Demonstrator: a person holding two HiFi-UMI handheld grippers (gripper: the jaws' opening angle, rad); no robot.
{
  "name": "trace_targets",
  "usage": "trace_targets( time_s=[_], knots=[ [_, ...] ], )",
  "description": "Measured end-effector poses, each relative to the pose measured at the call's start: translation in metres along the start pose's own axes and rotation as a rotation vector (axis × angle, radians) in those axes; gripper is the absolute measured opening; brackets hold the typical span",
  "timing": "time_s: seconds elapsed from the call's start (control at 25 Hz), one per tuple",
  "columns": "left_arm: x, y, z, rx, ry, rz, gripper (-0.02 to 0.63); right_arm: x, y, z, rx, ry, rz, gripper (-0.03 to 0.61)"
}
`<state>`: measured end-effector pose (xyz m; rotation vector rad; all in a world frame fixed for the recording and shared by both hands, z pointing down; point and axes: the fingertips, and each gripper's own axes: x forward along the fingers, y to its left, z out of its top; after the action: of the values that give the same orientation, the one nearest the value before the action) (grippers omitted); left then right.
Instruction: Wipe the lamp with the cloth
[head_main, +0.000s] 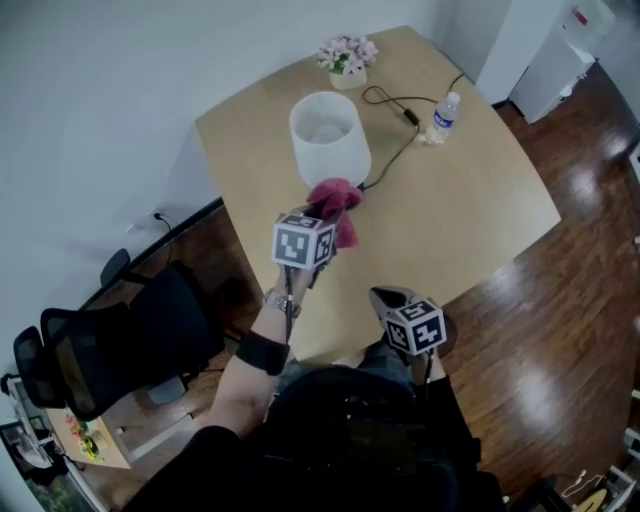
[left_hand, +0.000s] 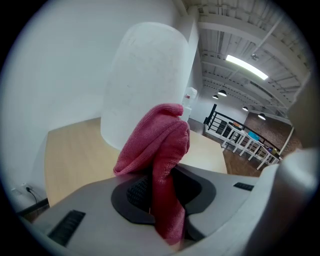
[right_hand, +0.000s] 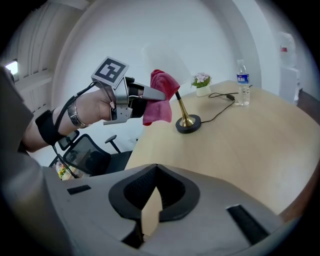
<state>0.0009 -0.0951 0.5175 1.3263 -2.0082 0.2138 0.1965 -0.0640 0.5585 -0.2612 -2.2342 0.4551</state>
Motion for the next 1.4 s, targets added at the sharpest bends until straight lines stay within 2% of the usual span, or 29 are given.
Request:
trace_targets(
  time_s=[0.16,0.52,0.64,0.76,0.96,1.08,1.2,1.4],
  knots=[
    [0.01,-0.001,-0.017,-0.037,0.027,0.016,0.098,-0.003,-0.006,0.006,-0.017,0.001,0.026,0.005],
    [0.009,-0.031,-0.051,-0.022,0.091,0.019,0.098,-0.011,-0.021,0.01,-0.057,0.012,0.055,0.005],
    [-0.005,-0.048,-0.054,-0.02,0.064,0.012,0.098,-0.014,-0.025,0.01,-0.065,0.008,0.059,0.005],
    [-0.025,-0.065,-0.024,0.009,-0.029,0.01,0.098,-0.02,-0.031,0.01,-0.071,0.002,0.063,0.005],
    [-0.059,-0.083,0.068,0.089,-0.204,0.045,0.097,-0.032,-0.041,0.01,-0.097,0.0,0.066,0.005],
    [-0.069,-0.08,0.116,0.107,-0.275,0.083,0.098,-0.038,-0.048,0.012,-0.104,-0.008,0.066,0.005],
    [-0.067,-0.067,0.138,0.08,-0.295,0.119,0.097,-0.045,-0.055,0.014,-0.103,-0.015,0.07,0.005],
    [-0.045,-0.058,0.138,0.028,-0.268,0.141,0.097,-0.053,-0.068,0.018,-0.078,-0.029,0.084,0.005]
  ],
)
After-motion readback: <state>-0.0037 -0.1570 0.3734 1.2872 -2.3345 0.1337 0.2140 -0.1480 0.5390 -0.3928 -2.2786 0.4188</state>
